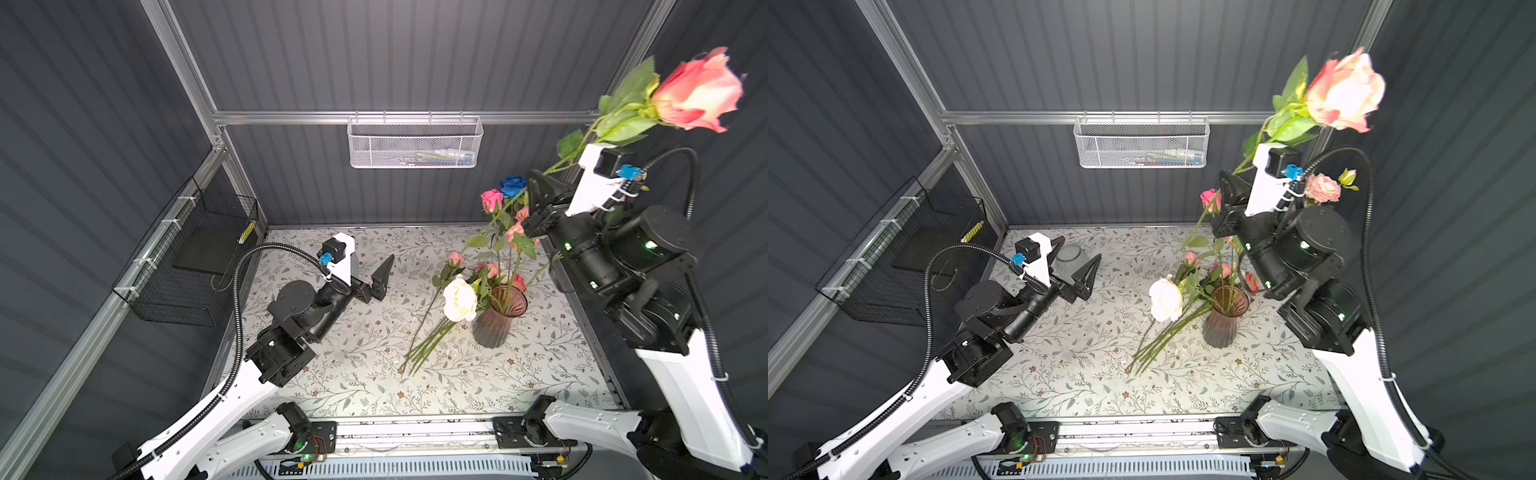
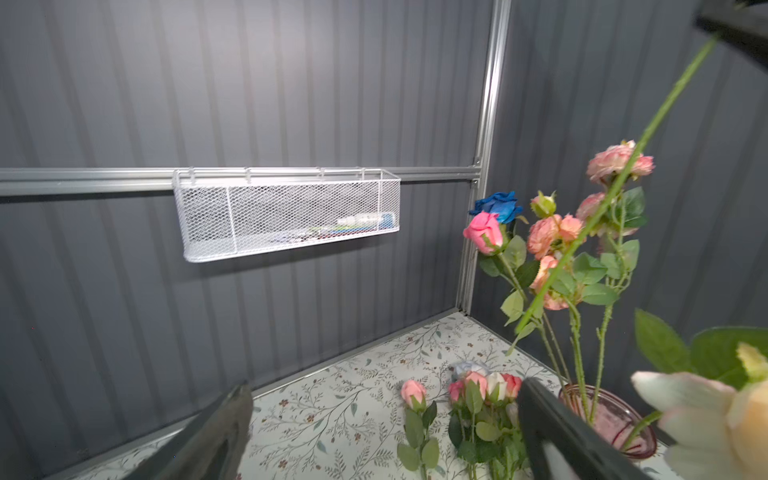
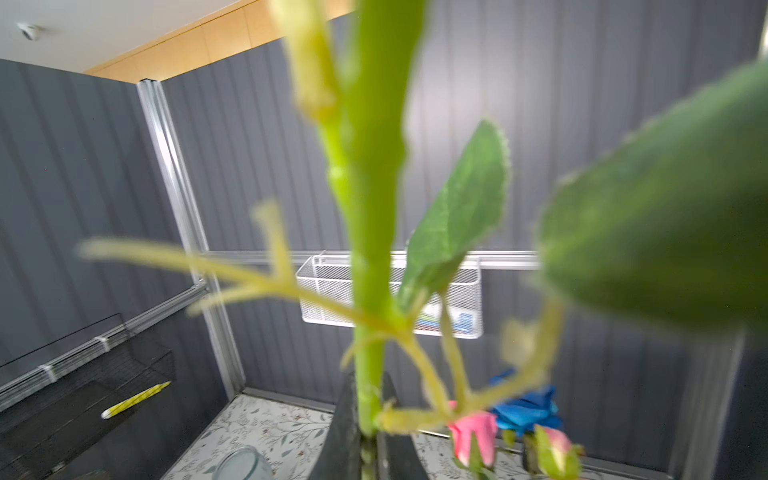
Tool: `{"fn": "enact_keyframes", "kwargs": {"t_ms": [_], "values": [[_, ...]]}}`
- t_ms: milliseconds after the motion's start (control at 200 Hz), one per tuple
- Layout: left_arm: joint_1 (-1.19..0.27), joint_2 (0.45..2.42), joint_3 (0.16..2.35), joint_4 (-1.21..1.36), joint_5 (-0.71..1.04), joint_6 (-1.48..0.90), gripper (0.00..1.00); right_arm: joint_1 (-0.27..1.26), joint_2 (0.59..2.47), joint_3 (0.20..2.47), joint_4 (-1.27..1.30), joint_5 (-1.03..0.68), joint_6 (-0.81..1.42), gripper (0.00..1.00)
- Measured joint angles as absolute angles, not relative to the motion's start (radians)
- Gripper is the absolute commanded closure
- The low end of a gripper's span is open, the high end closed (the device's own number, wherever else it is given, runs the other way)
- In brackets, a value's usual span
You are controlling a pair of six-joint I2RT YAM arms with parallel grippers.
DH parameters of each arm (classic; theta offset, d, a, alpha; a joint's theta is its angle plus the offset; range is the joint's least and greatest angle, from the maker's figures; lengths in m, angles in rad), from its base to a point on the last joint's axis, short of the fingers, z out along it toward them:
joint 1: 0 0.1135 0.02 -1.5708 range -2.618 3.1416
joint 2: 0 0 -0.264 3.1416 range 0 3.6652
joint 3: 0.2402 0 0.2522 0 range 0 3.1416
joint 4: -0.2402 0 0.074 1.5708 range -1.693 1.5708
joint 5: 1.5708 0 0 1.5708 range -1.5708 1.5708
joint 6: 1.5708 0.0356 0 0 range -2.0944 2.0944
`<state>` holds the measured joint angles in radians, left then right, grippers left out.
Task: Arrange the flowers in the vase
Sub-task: 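Raise the pink rose with the right gripper while the left gripper opens and withdraws, then lower the pink rose stem into the pink vase with the right gripper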
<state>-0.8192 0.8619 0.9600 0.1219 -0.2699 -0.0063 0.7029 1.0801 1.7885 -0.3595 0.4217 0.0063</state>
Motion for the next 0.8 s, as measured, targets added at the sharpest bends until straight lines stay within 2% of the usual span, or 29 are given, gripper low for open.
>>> {"fn": "enact_keyframes", "kwargs": {"t_ms": [345, 800], "values": [[-0.819, 0.851, 0.855, 0.082, -0.393, -0.118, 0.01, 0.701, 0.928, 1.754, -0.453, 0.607, -0.055, 0.95], [-0.819, 0.87, 0.795, 0.061, -0.454, -0.22, 0.01, 0.7, 0.925, 1.533, -0.617, 0.657, 0.0, 0.95]]}}
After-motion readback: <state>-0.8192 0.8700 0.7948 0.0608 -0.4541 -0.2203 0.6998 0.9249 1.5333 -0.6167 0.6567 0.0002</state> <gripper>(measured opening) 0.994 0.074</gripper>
